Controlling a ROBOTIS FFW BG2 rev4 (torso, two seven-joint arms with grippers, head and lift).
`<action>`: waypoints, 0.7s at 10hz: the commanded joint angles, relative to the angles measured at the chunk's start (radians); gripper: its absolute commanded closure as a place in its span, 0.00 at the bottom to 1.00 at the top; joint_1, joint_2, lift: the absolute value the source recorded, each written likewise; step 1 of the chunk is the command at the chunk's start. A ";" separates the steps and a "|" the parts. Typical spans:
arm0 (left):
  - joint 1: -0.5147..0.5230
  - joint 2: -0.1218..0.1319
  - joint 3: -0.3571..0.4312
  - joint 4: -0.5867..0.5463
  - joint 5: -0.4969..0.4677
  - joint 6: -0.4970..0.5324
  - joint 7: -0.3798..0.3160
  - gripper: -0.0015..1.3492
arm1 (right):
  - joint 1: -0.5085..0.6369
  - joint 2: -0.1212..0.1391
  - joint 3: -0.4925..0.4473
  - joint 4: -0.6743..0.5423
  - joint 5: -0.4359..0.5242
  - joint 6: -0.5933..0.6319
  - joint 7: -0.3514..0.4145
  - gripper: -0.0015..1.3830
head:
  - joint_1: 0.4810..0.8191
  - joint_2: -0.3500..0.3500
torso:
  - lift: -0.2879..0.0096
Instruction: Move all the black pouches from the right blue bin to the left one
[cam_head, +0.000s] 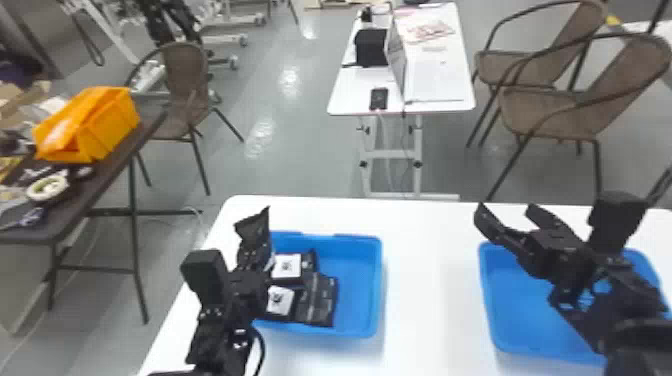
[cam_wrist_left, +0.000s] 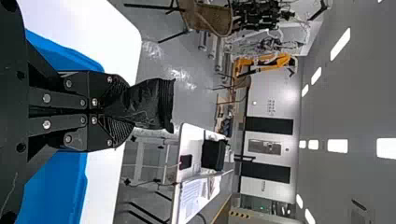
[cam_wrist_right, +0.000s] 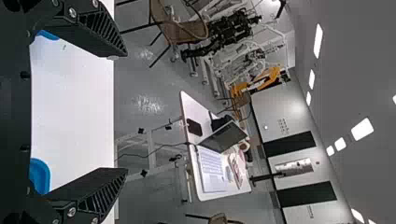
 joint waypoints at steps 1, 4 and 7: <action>-0.004 0.003 -0.007 0.020 0.054 -0.002 -0.014 0.61 | 0.012 0.001 -0.018 -0.011 0.002 -0.011 0.000 0.10 | 0.63 0.73 | 1.00; -0.011 0.022 -0.024 0.011 0.159 -0.138 -0.069 0.08 | 0.026 0.001 -0.021 -0.014 0.010 -0.023 -0.009 0.10 | 0.63 0.67 | 1.00; 0.006 -0.015 -0.010 -0.031 0.136 -0.284 -0.057 0.11 | 0.090 0.001 -0.027 -0.047 0.027 -0.144 -0.037 0.10 | 0.63 0.67 | 1.00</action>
